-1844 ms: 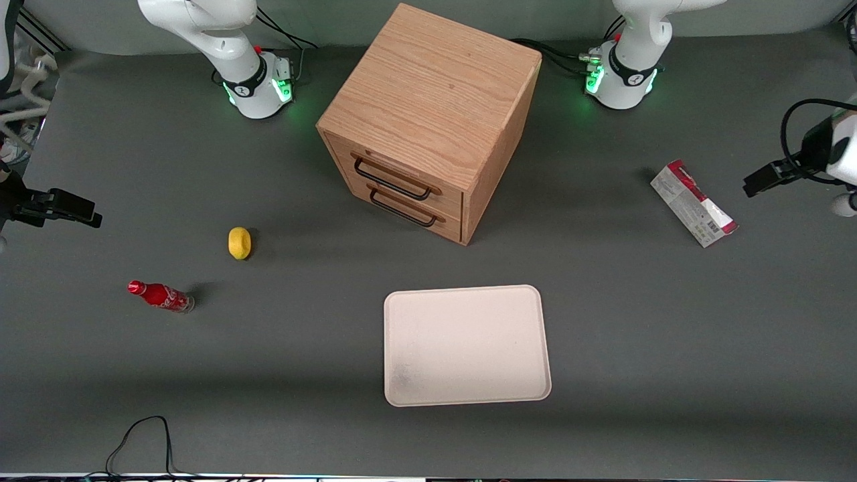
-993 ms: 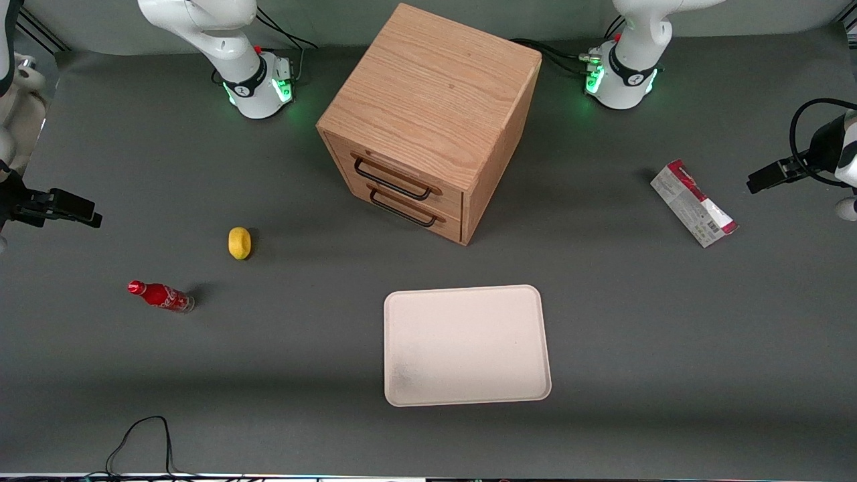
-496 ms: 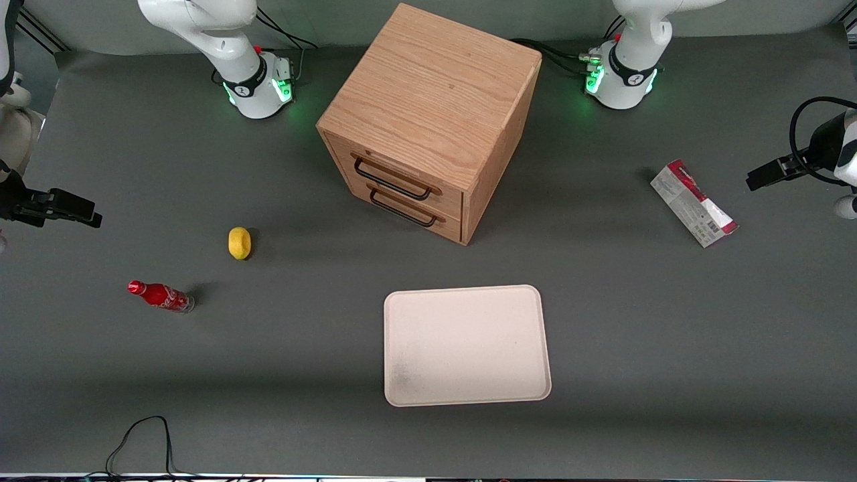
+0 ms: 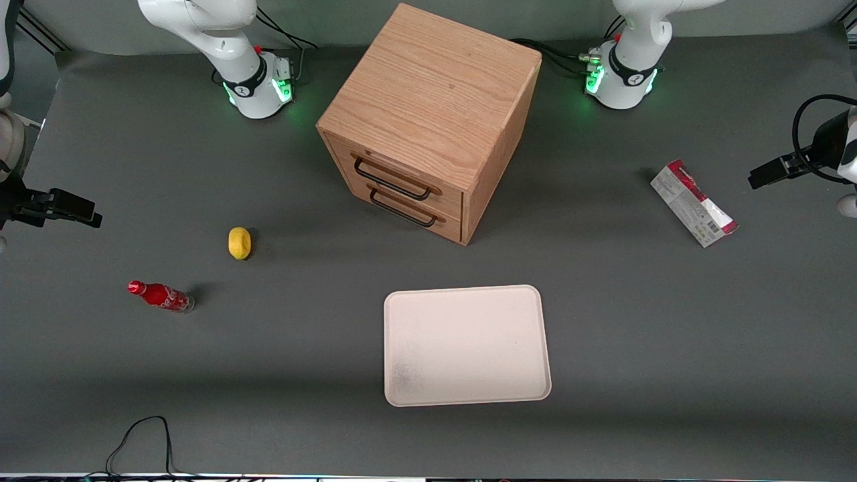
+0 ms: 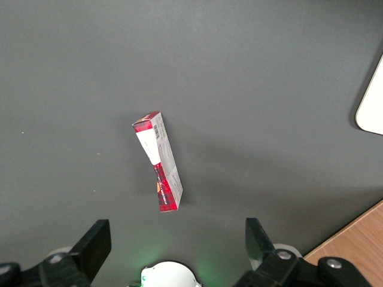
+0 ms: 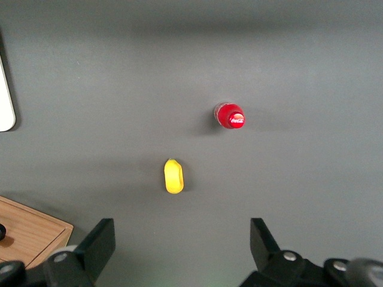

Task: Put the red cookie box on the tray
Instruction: 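Lower the open left gripper over the red-and-white cookie box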

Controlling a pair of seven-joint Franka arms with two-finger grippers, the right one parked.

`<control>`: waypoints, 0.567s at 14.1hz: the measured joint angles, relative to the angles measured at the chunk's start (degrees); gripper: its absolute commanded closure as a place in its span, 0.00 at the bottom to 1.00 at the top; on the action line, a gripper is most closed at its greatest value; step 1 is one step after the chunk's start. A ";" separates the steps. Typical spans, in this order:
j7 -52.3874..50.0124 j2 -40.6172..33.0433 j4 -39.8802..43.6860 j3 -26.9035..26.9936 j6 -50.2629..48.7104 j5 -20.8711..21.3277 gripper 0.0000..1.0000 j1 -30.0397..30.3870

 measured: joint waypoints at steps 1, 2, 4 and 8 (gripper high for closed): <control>0.01 0.00 0.16 0.05 0.00 0.02 0.00 0.69; 0.12 0.03 0.35 0.13 -0.13 0.04 0.00 1.67; 1.26 0.15 0.86 0.28 -0.97 0.07 0.00 4.83; 2.68 0.41 1.65 0.62 -4.26 0.08 0.00 12.27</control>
